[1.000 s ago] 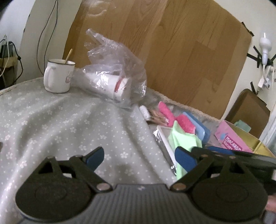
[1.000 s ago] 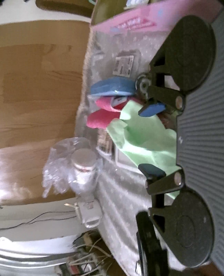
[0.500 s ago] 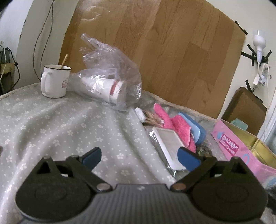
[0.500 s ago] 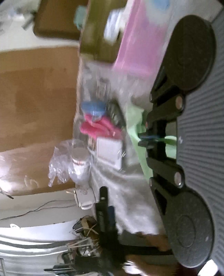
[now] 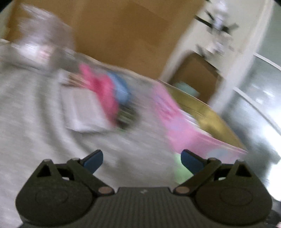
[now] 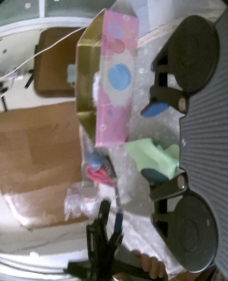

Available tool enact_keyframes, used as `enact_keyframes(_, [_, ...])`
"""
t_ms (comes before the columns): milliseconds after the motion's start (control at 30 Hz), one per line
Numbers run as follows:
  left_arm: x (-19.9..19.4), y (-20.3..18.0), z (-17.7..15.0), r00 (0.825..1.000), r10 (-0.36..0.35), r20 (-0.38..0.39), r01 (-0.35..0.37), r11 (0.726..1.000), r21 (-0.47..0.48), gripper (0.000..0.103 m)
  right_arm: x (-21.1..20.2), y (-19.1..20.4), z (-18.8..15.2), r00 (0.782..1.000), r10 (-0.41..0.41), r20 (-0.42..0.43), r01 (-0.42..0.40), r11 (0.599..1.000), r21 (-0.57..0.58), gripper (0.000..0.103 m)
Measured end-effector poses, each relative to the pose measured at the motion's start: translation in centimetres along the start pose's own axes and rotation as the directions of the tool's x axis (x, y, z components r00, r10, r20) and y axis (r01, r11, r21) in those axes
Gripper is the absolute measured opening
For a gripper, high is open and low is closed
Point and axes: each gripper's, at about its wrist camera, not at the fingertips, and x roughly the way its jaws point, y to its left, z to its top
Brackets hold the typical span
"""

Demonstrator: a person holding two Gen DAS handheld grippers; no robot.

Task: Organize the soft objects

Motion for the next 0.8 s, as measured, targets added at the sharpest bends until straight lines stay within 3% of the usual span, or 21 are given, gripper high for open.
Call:
enact_keyframes(100, [1.5,-2.8,-0.6,0.991,-0.104,-0.089,0.106,0.994,0.017,0.099,-0.1,0.5,-0.5,1.0,0.03,0.003,-0.03,0.999,-0.045,0.073])
enact_keyframes(200, [2.8,-5.0,-1.2,0.977,-0.148,-0.152,0.156,0.987,0.042,0.099,0.6,0.9,-0.9,0.998,0.061,-0.014,-0.062,0.995,-0.082,0.073])
enact_keyframes(300, [4.2,-6.6,-2.0,0.968,-0.147,-0.203,0.164,0.984,0.073,0.097,1.6,1.5,-0.9,0.997,0.063,-0.041,-0.068,0.987,-0.143,0.073])
enact_keyframes(367, [5.3,-6.9,-2.6,0.964,-0.127,-0.233,0.15,0.985,0.082,0.09,2.8,1.8,-1.2,0.995,0.056,-0.078,-0.069,0.983,-0.169,0.071])
enact_keyframes(400, [5.9,-7.0,-2.9,0.959,-0.124,-0.254,0.147,0.986,0.077,0.087,3.3,1.9,-1.3,0.993,0.059,-0.101,-0.076,0.983,-0.167,0.062])
enact_keyframes(467, [6.5,-6.9,-3.4,0.958,-0.132,-0.254,0.156,0.985,0.074,0.083,3.9,1.6,-1.5,0.99,0.095,-0.108,-0.109,0.984,-0.14,0.018])
enact_keyframes(500, [6.5,-7.2,-3.6,0.957,-0.131,-0.258,0.156,0.984,0.08,0.079,4.0,1.7,-1.4,0.99,0.09,-0.108,-0.105,0.984,-0.146,0.008])
enact_keyframes(533, [6.5,-7.3,-3.6,0.957,-0.132,-0.259,0.158,0.984,0.083,0.067,3.9,1.9,-1.3,0.991,0.086,-0.1,-0.101,0.982,-0.162,0.008])
enact_keyframes(567, [6.5,-7.3,-3.4,0.951,-0.154,-0.268,0.178,0.982,0.068,0.065,3.6,2.2,-1.1,0.994,0.08,-0.076,-0.093,0.979,-0.181,0.008])
enact_keyframes(633, [6.2,-7.4,-2.7,0.946,-0.2,-0.256,0.217,0.975,0.041,0.065,2.8,2.6,-0.7,0.996,0.082,-0.02,-0.085,0.975,-0.206,0.008])
enact_keyframes(800, [3.7,-10.8,0.6,0.956,-0.253,-0.149,0.275,0.95,0.15,0.065,0.1,2.8,2.3,0.982,0.054,0.18,-0.006,0.967,-0.254,0.008])
